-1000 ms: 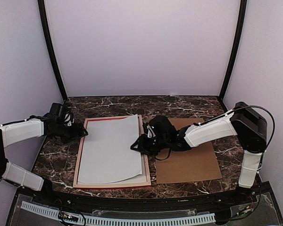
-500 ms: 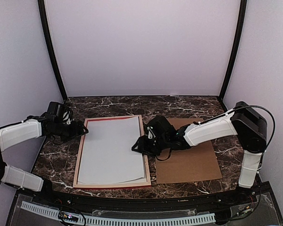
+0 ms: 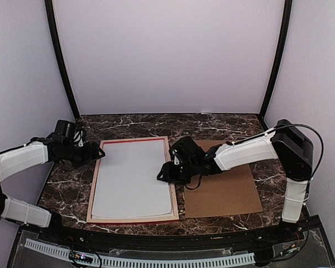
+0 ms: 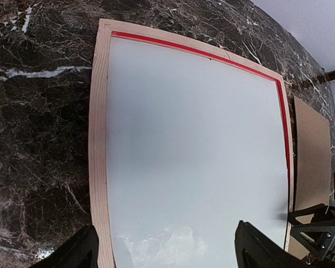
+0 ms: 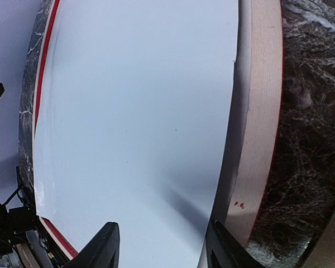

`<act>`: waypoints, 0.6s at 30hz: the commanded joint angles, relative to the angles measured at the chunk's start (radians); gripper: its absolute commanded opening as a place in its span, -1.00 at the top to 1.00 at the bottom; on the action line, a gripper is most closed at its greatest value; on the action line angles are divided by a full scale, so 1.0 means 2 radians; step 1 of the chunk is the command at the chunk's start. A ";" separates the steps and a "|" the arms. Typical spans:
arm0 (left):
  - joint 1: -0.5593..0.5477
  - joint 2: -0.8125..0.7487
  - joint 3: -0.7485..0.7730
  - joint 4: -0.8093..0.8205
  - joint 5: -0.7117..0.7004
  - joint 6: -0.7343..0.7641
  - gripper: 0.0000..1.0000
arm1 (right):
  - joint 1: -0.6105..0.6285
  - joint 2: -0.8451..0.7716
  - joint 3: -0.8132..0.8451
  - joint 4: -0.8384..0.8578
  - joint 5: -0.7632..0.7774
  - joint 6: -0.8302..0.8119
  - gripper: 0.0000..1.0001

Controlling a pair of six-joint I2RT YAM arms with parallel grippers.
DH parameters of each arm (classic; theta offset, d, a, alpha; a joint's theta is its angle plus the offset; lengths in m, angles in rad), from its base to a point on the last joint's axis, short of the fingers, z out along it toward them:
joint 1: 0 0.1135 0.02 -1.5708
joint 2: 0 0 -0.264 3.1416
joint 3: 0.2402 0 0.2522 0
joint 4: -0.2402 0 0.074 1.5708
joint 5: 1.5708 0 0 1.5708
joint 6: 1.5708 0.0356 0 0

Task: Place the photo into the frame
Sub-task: Place the photo on the mat board, then turn over the backboard.

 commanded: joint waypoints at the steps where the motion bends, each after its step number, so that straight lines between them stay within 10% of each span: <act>1: 0.003 -0.018 -0.001 -0.005 0.008 0.004 -0.75 | 0.005 -0.020 0.008 -0.034 0.045 -0.018 -0.10; 18: -0.123 -0.046 0.023 0.075 0.038 -0.042 -0.83 | -0.143 -0.219 -0.118 -0.175 0.175 -0.128 -0.53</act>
